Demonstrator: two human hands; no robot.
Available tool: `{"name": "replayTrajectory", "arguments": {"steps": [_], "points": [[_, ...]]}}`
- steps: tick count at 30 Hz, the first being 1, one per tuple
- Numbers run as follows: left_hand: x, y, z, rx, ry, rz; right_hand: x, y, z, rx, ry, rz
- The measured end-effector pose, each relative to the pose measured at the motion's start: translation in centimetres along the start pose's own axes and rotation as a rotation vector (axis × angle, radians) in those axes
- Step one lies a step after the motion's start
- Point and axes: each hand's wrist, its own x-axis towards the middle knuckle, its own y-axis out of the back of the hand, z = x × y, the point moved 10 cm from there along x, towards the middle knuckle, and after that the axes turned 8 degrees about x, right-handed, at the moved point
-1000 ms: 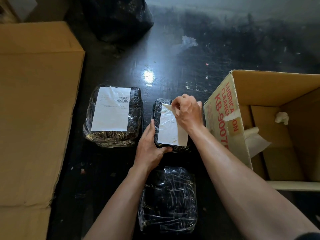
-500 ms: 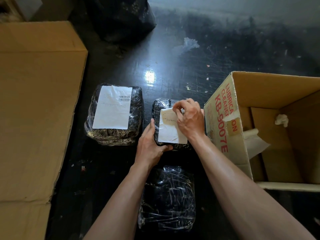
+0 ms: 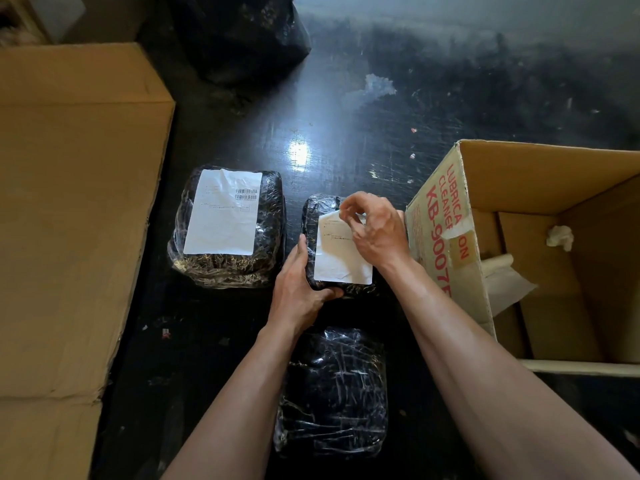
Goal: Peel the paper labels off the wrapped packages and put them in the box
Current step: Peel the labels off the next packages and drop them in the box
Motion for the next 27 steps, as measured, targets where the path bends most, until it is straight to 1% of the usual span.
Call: {"name": "replayTrajectory", "arguments": {"steps": [7, 19, 27], "points": [[-0.1, 0.0, -0.1, -0.012, 0.008, 0.014, -0.6, 0.2, -0.4, 0.117, 0.011, 0.036], [-0.2, 0.1, 0.2, -0.025, 0.012, 0.012, -2.1, 0.7, -2.0, 0.175, 0.068, 0.045], [-0.2, 0.1, 0.3, -0.02, 0.006, 0.002, -2.8, 1.2, -1.7, 0.219, 0.034, 0.034]]}}
